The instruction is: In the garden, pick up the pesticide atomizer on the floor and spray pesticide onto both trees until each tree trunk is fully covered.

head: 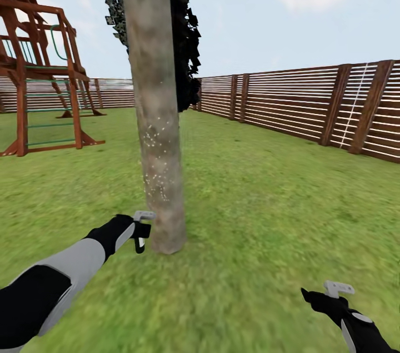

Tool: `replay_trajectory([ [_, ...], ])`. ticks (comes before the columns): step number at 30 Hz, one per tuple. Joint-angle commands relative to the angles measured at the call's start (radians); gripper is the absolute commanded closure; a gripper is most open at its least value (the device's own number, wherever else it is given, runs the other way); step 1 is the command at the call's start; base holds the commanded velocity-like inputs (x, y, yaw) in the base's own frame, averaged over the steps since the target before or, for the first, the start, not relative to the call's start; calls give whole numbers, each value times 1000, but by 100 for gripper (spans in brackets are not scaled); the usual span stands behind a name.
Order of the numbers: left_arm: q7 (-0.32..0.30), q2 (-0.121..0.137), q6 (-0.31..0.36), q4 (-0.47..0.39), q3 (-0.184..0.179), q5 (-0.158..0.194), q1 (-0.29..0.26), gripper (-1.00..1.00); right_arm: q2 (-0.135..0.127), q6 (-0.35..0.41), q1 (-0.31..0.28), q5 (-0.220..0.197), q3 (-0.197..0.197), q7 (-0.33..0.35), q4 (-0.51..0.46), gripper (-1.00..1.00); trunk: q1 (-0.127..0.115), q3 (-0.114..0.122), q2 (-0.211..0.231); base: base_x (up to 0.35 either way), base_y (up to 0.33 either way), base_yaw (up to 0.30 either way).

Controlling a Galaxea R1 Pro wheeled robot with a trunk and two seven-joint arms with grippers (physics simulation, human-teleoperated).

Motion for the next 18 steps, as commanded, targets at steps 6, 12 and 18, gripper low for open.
replay_trajectory([
  [6,0,-11,2,1,-1,17,0,100,0,0,0,0,-4,-2,0,-100,0,0,0,35,-302,67],
  [12,0,-15,3,1,-2,48,0,100,0,0,0,0,-3,-2,0,-100,0,0,0,-167,-273,274],
  [18,0,-17,3,3,-2,49,0,100,0,0,0,0,-2,-2,0,-100,0,0,0,-36,-100,286],
])
